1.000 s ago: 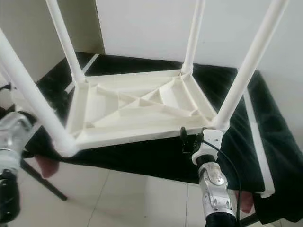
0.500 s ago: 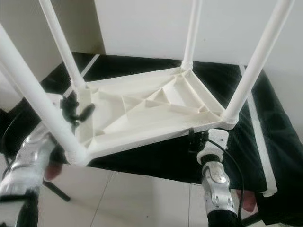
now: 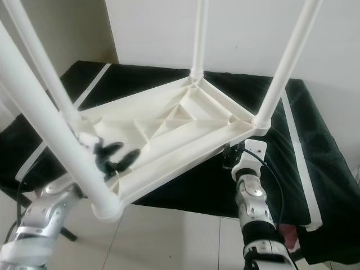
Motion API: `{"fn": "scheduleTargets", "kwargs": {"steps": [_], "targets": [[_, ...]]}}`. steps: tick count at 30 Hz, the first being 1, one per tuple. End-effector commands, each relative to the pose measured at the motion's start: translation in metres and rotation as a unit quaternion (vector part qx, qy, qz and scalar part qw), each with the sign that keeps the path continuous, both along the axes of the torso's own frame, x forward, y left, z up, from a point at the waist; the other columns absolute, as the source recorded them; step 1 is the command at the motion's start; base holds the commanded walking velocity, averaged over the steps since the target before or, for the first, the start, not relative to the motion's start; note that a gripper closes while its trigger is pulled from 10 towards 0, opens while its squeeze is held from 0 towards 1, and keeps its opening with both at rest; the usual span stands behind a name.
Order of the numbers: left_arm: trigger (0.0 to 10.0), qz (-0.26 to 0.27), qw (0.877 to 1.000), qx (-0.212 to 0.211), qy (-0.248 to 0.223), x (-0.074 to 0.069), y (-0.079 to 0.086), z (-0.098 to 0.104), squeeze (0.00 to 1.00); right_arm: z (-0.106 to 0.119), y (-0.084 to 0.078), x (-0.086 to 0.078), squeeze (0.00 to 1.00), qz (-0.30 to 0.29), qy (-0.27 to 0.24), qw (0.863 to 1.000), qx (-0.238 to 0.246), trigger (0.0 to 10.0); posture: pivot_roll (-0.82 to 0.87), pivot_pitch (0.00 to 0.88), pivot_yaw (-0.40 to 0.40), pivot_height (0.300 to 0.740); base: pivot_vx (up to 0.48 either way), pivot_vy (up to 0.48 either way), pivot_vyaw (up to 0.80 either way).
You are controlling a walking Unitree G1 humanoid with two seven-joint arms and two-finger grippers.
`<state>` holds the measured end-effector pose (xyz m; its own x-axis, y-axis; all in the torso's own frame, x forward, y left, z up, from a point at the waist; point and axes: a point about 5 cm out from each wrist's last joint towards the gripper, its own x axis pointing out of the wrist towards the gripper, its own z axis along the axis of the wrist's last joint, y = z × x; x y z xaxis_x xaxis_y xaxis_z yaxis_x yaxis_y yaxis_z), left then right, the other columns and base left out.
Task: Building children table
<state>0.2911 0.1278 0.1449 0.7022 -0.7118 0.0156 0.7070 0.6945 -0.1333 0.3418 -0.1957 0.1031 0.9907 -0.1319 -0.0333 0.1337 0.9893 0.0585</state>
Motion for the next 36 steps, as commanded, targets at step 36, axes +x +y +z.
{"fn": "scheduleTargets", "kwargs": {"steps": [36], "targets": [[10.0,-0.220,0.940,0.261,-0.001,-0.015,0.032,-0.014,0.00,0.009,-0.031,-0.038,0.00,0.072,-0.087,0.990,-0.090,10.0,0.03,0.044,0.030,0.740,0.000,0.000,0.00]]}}
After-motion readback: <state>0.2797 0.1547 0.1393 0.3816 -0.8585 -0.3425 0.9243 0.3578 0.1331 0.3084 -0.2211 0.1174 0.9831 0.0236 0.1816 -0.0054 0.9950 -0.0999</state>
